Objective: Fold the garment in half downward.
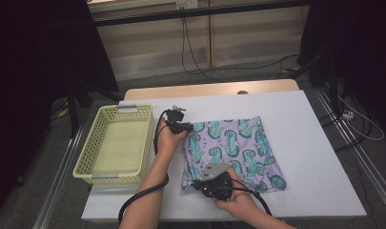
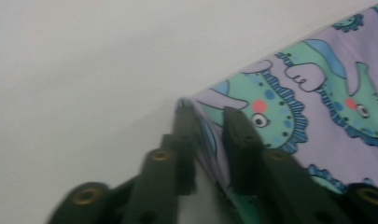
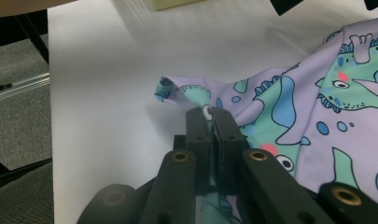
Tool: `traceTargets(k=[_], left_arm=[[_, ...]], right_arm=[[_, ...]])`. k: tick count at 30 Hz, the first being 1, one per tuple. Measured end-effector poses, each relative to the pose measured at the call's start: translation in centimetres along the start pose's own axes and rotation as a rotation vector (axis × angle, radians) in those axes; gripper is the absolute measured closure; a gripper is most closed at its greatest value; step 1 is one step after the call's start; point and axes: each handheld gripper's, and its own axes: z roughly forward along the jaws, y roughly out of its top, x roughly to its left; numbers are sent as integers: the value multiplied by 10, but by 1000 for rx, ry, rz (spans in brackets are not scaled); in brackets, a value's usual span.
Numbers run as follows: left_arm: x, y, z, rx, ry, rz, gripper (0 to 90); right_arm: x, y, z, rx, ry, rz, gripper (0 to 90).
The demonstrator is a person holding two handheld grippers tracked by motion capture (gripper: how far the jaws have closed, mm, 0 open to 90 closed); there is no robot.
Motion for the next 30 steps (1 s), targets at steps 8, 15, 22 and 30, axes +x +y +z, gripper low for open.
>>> traceTargets(k=[8, 15, 22, 30], left_arm=[[-5, 9, -3, 35, 32, -58, 880], [3, 18, -16, 49, 24, -81, 882], [10, 16, -20, 59, 24, -99, 883], [14, 15, -26, 65, 15, -114, 883]], right_arm=[[0, 1, -1, -12, -3, 2, 874], [-1, 8, -4, -39, 8, 9, 874], [2, 14, -2, -51, 18, 6, 874], [4, 15, -2, -50, 21, -2, 873]])
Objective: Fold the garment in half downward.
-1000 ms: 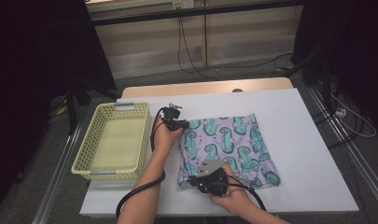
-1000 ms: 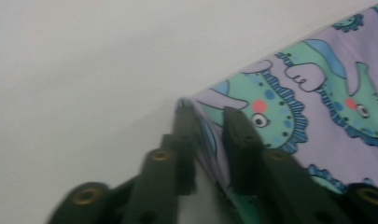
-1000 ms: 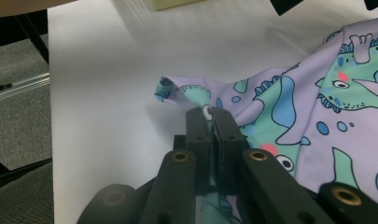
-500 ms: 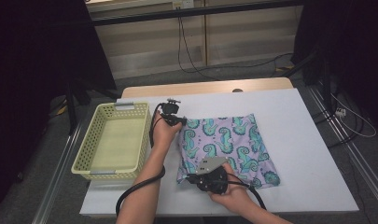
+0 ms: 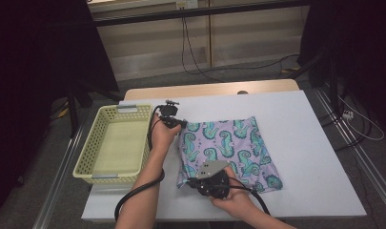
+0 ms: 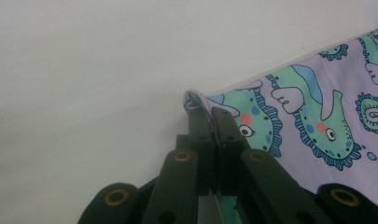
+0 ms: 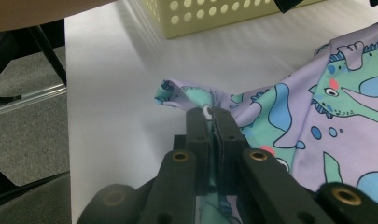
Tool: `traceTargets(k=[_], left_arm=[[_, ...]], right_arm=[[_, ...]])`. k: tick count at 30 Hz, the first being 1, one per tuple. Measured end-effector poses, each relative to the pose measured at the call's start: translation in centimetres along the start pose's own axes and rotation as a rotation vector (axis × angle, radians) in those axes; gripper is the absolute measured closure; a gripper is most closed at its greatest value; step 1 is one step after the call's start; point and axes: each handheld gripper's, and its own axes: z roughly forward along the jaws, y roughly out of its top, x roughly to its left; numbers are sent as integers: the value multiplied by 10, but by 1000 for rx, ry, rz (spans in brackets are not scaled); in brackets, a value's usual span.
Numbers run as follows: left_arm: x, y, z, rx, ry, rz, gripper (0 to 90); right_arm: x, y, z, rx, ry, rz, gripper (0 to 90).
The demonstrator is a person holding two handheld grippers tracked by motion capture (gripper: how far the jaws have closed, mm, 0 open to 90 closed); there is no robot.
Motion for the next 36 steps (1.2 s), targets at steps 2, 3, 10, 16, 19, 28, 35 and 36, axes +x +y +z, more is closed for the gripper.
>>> traceTargets(k=[2, 3, 10, 16, 19, 28, 35, 36], left_arm=[[0, 0, -2, -1, 0, -8, 883], [1, 1, -3, 2, 1, -9, 883], [-1, 5, -9, -1, -3, 1, 883], [0, 10, -13, 1, -12, 3, 883], [1, 13, -16, -4, -8, 3, 883], [2, 15, -18, -2, -5, -2, 883], [4, 14, -27, -9, -5, -2, 884], [4, 14, -27, -9, -5, -2, 883]], right_arm=[[0, 0, -1, -3, -2, 0, 873], [0, 1, -2, -8, 1, 5, 873], [2, 2, -2, -7, -5, -12, 873], [2, 4, -3, -14, -1, -8, 874], [0, 7, -2, -26, 7, -4, 873], [-1, 11, -3, -40, 15, 1, 873], [3, 13, -1, -43, 23, -11, 874], [3, 13, -1, -43, 23, -11, 874]])
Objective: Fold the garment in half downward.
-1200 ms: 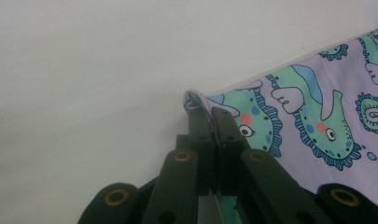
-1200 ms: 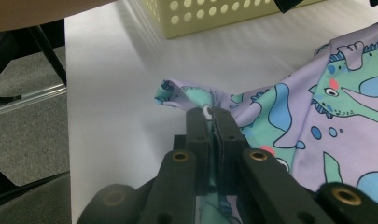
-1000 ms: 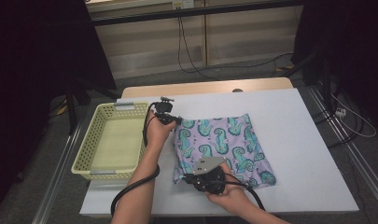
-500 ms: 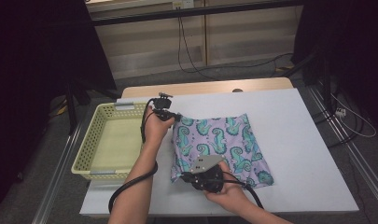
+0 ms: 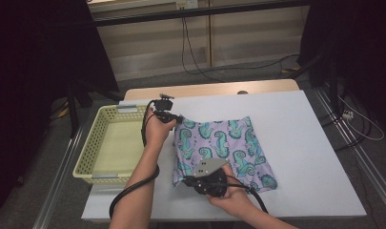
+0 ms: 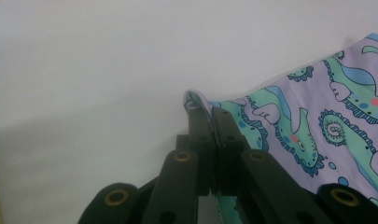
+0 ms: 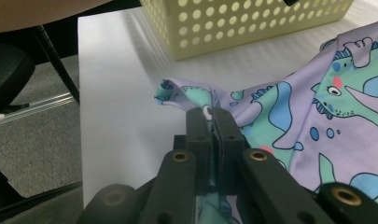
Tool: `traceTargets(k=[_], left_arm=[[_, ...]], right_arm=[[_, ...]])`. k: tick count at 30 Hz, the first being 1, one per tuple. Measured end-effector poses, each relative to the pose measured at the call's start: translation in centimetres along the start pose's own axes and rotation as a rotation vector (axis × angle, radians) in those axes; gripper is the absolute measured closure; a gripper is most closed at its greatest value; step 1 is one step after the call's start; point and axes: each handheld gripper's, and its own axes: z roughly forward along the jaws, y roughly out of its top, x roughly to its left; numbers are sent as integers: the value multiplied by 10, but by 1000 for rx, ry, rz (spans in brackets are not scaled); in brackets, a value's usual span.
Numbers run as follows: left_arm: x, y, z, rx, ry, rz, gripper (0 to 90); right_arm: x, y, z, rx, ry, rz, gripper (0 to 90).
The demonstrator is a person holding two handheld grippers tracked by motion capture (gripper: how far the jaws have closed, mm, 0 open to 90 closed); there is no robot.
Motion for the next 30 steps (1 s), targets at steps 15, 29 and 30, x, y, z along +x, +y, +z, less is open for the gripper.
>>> traceTargets(k=[15, 29, 30], left_arm=[[3, 4, -4, 15, -6, 8, 883], [5, 6, -11, 10, 7, 0, 883], [5, 6, -11, 10, 7, 0, 883]], right_arm=[[2, 2, 2, -15, 3, 4, 873], [2, 6, 3, -27, 8, -1, 873], [2, 6, 3, -27, 8, -1, 873]])
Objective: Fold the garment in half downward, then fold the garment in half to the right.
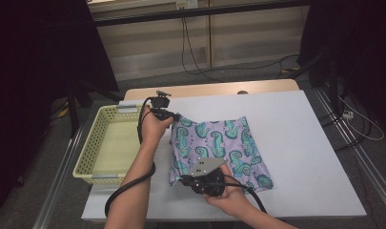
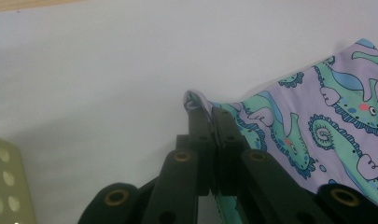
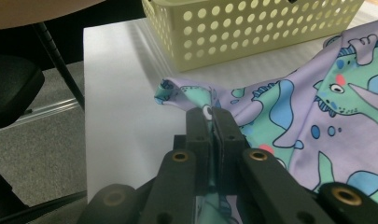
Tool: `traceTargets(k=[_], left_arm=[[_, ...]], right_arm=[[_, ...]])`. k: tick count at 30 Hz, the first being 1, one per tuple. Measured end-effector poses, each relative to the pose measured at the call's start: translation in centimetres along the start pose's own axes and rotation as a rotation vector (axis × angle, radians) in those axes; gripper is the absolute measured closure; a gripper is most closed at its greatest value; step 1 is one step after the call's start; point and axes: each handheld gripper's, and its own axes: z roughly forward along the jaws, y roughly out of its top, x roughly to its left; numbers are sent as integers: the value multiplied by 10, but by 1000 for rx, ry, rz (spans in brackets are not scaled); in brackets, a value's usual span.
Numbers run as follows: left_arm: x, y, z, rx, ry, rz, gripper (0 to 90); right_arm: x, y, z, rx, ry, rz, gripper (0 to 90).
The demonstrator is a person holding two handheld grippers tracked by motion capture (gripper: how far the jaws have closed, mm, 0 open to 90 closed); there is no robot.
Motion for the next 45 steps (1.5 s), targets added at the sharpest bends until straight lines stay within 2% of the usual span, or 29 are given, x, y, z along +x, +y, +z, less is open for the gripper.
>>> traceTargets(k=[14, 23, 24, 37, 45], left_arm=[[2, 0, -3, -5, -2, -7, 883], [3, 3, -7, -2, 5, 3, 884], [3, 3, -7, -5, 7, -5, 884], [9, 4, -15, -2, 17, -6, 884], [14, 8, -26, -10, 31, -6, 884]], right_arm=[[2, 2, 2, -5, 5, -6, 873], [2, 4, 3, -8, 5, -7, 873], [2, 4, 3, -11, 6, -5, 873], [5, 10, 7, -23, 4, -5, 873], [6, 16, 11, -39, 7, -2, 873]])
